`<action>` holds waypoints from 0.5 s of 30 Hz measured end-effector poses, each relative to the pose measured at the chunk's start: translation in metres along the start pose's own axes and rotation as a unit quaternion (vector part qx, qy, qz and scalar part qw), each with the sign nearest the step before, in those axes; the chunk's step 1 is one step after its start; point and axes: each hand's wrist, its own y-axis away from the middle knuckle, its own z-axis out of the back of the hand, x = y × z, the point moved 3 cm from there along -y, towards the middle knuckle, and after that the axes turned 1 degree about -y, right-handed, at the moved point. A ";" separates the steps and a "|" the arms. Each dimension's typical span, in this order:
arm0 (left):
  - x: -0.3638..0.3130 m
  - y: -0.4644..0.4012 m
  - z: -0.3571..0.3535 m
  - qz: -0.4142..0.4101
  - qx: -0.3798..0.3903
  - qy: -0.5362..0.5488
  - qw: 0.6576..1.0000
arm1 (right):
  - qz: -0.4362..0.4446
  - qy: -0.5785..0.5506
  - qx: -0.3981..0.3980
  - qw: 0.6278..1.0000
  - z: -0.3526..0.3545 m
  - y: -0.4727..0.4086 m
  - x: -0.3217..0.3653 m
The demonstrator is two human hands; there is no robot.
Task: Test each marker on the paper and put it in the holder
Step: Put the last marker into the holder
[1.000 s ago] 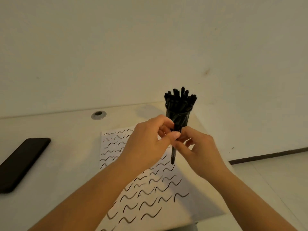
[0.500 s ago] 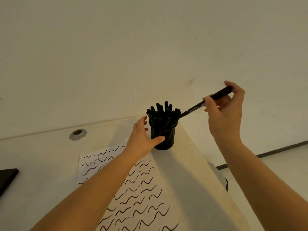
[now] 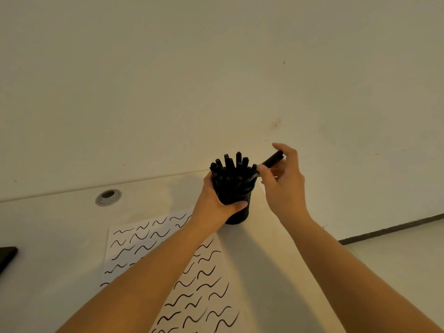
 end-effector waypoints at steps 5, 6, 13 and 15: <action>-0.001 -0.002 0.000 0.000 -0.015 -0.022 1.000 | 0.010 0.025 0.032 0.999 -0.012 0.004 -0.006; 0.000 -0.002 0.001 0.000 -0.016 -0.025 1.000 | 0.016 0.034 0.036 0.999 -0.013 0.005 -0.007; 0.001 -0.003 0.001 0.004 -0.014 -0.014 1.000 | 0.062 0.101 0.062 0.991 -0.015 0.008 -0.007; 0.001 -0.002 0.002 0.006 -0.014 -0.016 1.000 | 0.061 0.109 0.058 0.990 -0.013 0.007 -0.006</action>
